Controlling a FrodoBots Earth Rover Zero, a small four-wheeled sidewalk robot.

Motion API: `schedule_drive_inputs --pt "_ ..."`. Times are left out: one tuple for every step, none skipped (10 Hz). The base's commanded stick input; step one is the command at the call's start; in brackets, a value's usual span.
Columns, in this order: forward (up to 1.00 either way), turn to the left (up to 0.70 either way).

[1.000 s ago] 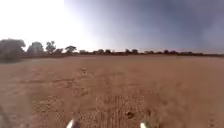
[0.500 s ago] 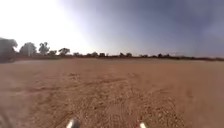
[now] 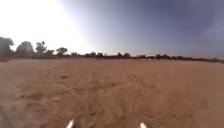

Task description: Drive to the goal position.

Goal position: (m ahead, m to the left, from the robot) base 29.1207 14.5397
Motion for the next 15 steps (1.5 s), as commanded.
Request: schedule_drive_inputs --pt "1.00 0.00" --pt "1.00 0.00" --pt "1.00 0.00" --pt "1.00 0.00" --pt "1.00 0.00" --pt "1.00 0.00" --pt "1.00 0.00" --pt "1.00 0.00" --pt "1.00 0.00" --pt "1.00 0.00" --pt "1.00 0.00" --pt "1.00 0.00" --pt "1.00 0.00" --pt "1.00 0.00" --pt "1.00 0.00"
